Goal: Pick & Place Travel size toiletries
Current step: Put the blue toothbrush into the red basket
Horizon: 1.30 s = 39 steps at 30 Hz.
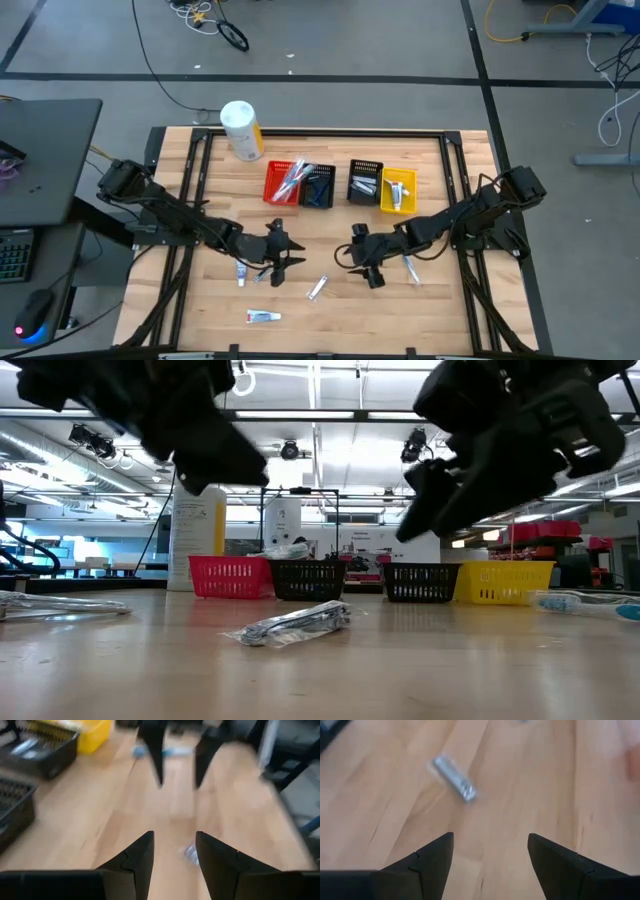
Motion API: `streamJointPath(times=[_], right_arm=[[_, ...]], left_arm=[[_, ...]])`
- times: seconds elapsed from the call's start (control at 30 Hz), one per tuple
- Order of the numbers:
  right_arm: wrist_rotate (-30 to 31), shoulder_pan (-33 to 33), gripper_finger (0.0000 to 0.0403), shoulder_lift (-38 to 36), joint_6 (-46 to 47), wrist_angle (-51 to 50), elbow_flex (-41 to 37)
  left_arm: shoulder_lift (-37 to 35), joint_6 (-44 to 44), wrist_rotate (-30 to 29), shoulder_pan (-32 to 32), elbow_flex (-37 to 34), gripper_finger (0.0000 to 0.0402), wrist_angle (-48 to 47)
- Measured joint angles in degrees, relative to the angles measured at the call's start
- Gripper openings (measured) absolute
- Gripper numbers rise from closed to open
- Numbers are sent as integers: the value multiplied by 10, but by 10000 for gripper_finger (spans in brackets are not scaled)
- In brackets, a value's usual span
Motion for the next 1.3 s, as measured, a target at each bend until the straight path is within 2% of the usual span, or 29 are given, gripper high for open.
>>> streamJointPath(times=[0.27,0.6,0.8,0.93,1.07,1.2,1.3], right_arm=[[2,-4,265,0,-28,39,0],[-33,-4,265,0,-27,24,0],[-58,-1,265,0,16,-120,0],[7,6,265,0,64,-228,-1],[61,7,265,0,84,-263,-1],[51,8,265,0,108,-269,0],[22,11,265,-6,158,-361,18]], left_arm=[[0,-134,-3,-2,0,155,-172],[0,-135,-3,-2,0,155,-173],[0,-138,12,-2,0,155,-178],[0,-148,13,-2,0,155,-212],[0,-136,13,-2,0,155,-224],[0,-129,11,-2,0,155,-208],[0,-120,0,-2,0,155,-208]])
